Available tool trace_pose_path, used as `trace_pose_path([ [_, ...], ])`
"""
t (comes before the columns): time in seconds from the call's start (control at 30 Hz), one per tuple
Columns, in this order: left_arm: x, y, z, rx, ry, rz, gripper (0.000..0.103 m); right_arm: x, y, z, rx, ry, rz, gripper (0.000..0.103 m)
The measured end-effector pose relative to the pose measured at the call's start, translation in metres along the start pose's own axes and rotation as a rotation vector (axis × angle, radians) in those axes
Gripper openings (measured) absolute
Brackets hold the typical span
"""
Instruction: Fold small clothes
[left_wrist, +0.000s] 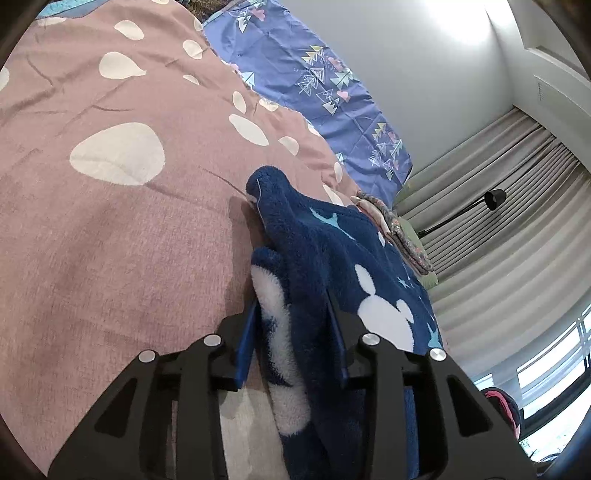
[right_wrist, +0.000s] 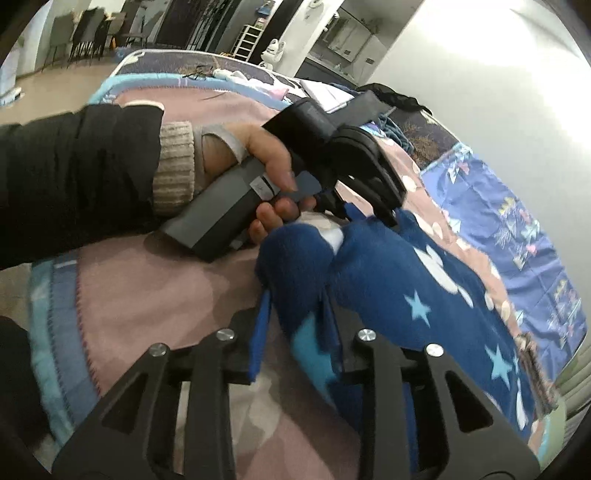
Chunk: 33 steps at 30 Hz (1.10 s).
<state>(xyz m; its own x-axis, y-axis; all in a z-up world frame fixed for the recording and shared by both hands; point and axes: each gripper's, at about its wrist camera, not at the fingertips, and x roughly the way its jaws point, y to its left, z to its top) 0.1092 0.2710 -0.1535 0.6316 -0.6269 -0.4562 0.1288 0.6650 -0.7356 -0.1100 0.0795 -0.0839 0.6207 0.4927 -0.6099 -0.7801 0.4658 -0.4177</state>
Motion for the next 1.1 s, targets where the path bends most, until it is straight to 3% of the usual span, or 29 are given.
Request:
trace_pose_path([
  [0.1,0.004,-0.007,0.001,0.031,0.01,0.036,0.042,-0.022,-0.017,-0.01,0.165,0.01,0.011,0.048],
  [0.17,0.006,-0.013,0.001,0.069,0.019,0.063,0.046,-0.036,-0.049,-0.017,0.315,0.009,-0.045,0.048],
  [0.27,0.009,-0.017,0.001,0.099,0.03,0.08,0.047,-0.064,-0.116,-0.043,0.659,0.003,-0.186,0.048],
  [0.33,0.011,-0.017,0.001,0.106,0.036,0.091,0.047,-0.071,-0.143,-0.063,0.825,0.018,-0.227,0.047],
  [0.37,0.012,-0.018,0.0,0.119,0.041,0.106,0.047,-0.065,-0.153,-0.077,0.89,0.068,-0.227,0.046],
  [0.43,0.013,-0.023,-0.002,0.157,0.05,0.139,0.047,-0.03,-0.155,-0.101,0.916,0.234,-0.141,0.047],
  [0.57,0.014,-0.022,-0.003,0.165,0.058,0.149,0.047,-0.029,-0.141,-0.094,0.787,0.24,-0.208,0.048],
  [0.67,0.014,-0.021,-0.003,0.164,0.061,0.149,0.047,-0.038,-0.163,-0.088,0.857,0.244,-0.178,0.043],
  [0.77,0.016,-0.025,-0.004,0.178,0.061,0.168,0.048,-0.049,-0.184,-0.077,0.886,0.146,-0.207,0.039],
  [0.8,0.017,-0.026,-0.005,0.185,0.061,0.176,0.047,-0.041,-0.192,-0.081,0.925,0.169,-0.21,0.034],
  [0.87,0.017,-0.03,-0.007,0.201,0.056,0.192,0.048,-0.004,-0.201,-0.107,1.04,0.302,-0.109,0.032],
  [0.93,0.017,-0.034,-0.008,0.222,0.049,0.216,0.048,0.0,-0.201,-0.117,1.062,0.271,-0.101,0.032],
  [1.0,0.017,-0.035,-0.009,0.232,0.047,0.23,0.048,-0.014,-0.205,-0.1,1.019,0.281,-0.106,0.03],
  [1.1,0.018,-0.035,-0.009,0.231,0.049,0.232,0.048,-0.021,-0.236,-0.083,1.053,0.22,-0.078,0.03],
])
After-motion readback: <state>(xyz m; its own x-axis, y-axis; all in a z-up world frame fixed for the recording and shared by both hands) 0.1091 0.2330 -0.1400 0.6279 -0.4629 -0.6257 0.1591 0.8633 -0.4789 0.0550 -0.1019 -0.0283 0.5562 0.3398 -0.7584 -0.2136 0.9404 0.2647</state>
